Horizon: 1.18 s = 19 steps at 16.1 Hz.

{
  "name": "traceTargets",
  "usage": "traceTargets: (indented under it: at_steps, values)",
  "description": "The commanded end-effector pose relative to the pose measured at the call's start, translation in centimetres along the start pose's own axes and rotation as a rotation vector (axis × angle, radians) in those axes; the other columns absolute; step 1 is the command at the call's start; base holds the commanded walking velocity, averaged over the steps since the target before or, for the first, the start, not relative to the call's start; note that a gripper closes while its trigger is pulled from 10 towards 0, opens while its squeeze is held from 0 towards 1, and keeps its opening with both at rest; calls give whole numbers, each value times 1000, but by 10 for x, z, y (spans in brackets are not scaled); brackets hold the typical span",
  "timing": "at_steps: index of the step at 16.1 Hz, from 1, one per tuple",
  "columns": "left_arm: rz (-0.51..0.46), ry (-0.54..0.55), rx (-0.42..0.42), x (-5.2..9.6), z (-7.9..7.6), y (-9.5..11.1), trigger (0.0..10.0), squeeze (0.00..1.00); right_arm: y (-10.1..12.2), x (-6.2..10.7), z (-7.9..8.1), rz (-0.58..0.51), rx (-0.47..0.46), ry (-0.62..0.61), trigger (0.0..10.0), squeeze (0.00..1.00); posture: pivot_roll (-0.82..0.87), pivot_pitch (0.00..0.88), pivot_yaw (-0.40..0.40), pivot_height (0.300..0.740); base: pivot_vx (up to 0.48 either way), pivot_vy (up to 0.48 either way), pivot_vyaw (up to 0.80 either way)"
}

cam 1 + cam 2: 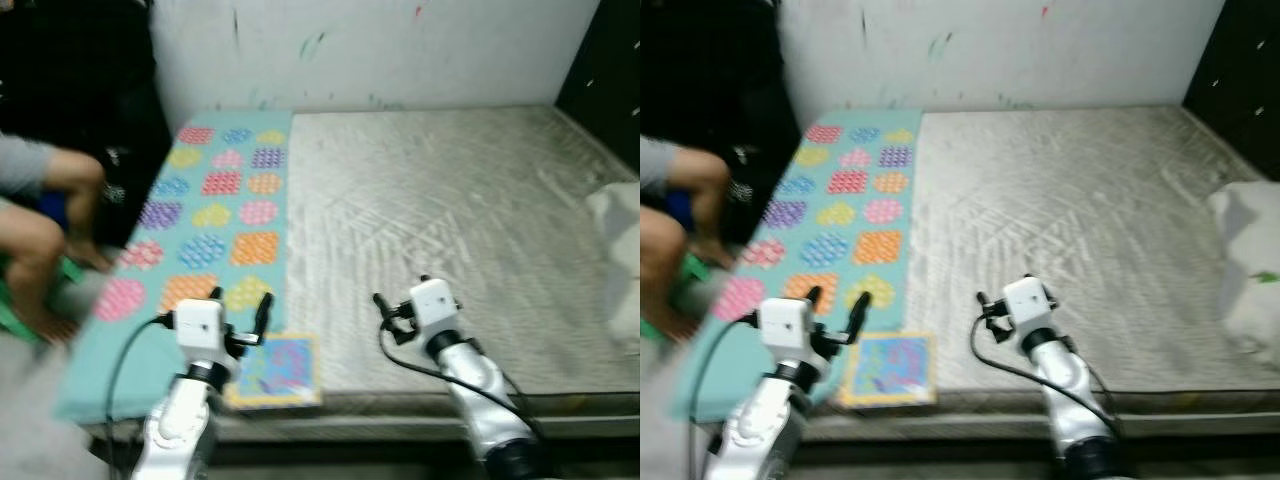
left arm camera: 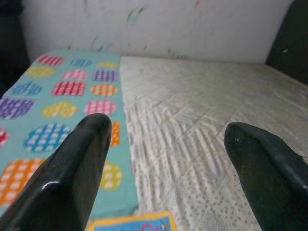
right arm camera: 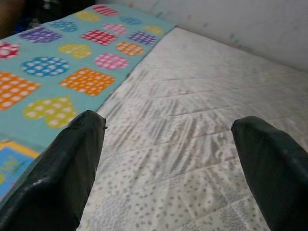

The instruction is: Clean up the room

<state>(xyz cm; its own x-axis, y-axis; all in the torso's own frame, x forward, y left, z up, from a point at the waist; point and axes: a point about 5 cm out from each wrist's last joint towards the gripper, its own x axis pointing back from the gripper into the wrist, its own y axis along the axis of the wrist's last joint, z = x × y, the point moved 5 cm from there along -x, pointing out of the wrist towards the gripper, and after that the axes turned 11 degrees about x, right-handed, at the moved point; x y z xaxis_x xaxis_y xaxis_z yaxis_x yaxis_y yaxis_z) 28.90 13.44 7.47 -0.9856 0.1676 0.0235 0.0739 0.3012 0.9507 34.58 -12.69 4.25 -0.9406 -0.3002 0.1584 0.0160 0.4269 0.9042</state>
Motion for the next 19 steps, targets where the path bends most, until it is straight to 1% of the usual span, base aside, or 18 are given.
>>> traceTargets:
  at_steps: [1, 13, 14, 15, 17, 18, 19]
  values:
    - [-5, 10, -13, -1, 4, 3, 10000, 0, 5, -3, 6, -14, 1, 16, 10000, 0, -93, 0, 50, 740, 0, -315, 0]
    - [-9, 9, -18, -2, 3, 3, 10000, 0, 8, -4, 3, -33, 5, 4, 10000, 0, -94, 0, 47, 740, 0, -319, 0]
    - [-15, 9, -7, -2, 3, 4, 10000, 0, 12, -4, 1, -49, -3, -7, 10000, 0, -94, 0, 47, 740, 0, 0, 0]
    - [-40, 24, -8, -3, 6, 9, 10000, 0, 20, -4, -4, -82, -33, -33, 10000, 0, -93, 0, 45, 740, 0, 0, 0]
    - [-108, 63, -21, -4, 12, 28, 10000, 0, 38, -1, -19, -137, -95, -86, 10000, 0, -93, 0, 44, 740, 0, 0, 0]
    - [-128, 66, -22, -4, 12, 34, 10000, 0, 44, 3, -23, -156, -118, -101, 10000, 0, -93, 0, 44, 740, 0, 0, 0]
    - [-156, 82, -18, -1, 13, 41, 10000, 0, 51, 10, -28, -180, -150, -119, 10000, 0, -95, 0, 45, 740, 0, 0, 0]
